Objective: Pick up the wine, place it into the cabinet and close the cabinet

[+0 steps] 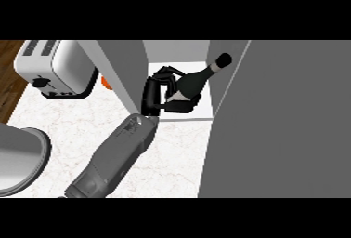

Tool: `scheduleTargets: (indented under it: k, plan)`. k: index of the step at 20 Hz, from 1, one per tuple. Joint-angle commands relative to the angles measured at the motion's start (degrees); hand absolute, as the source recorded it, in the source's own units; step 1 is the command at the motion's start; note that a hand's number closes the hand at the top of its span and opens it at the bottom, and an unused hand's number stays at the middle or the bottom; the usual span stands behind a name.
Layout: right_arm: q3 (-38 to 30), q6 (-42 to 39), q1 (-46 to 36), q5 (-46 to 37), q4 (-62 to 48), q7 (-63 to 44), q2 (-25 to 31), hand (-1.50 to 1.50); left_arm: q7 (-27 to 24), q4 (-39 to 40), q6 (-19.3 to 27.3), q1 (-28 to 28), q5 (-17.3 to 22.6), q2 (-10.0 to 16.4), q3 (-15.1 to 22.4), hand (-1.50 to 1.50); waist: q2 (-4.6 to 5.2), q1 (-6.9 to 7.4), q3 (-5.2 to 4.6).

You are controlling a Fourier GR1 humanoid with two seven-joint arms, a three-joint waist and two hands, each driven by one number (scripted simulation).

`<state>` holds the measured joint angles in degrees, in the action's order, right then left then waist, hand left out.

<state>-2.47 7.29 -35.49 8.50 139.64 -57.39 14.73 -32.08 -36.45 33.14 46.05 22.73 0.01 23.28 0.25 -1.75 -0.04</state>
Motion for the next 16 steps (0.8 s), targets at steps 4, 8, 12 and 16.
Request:
scheduleTargets:
  k: [4, 8, 12, 16]
  plan:
    - [1.8, -0.3, 1.5, 1.5, 0.7, 1.2, -1.6, -1.5, -8.3, 8.6, -1.8, 3.4, 5.8, 0.0, -2.3, 1.5, 0.3, -0.37, -0.02]
    - [1.9, 0.4, 1.3, 1.4, 2.0, 0.9, -2.2, -1.5, -9.8, 12.9, -4.1, 6.9, 8.7, 0.0, -6.3, 1.5, 0.47, -0.98, -0.05]
    - [-1.0, -1.7, 2.8, 4.8, 0.6, 2.8, -1.7, -1.5, -7.6, 15.3, -5.4, 10.0, 11.0, 0.0, -8.1, 1.5, 0.41, -0.83, 0.01]
    - [-0.8, -0.7, 1.3, 4.8, 2.3, -0.7, -1.2, -1.5, -13.3, 20.5, -8.0, 7.9, 10.6, 0.0, -9.9, 1.5, 0.49, -1.15, -0.05]
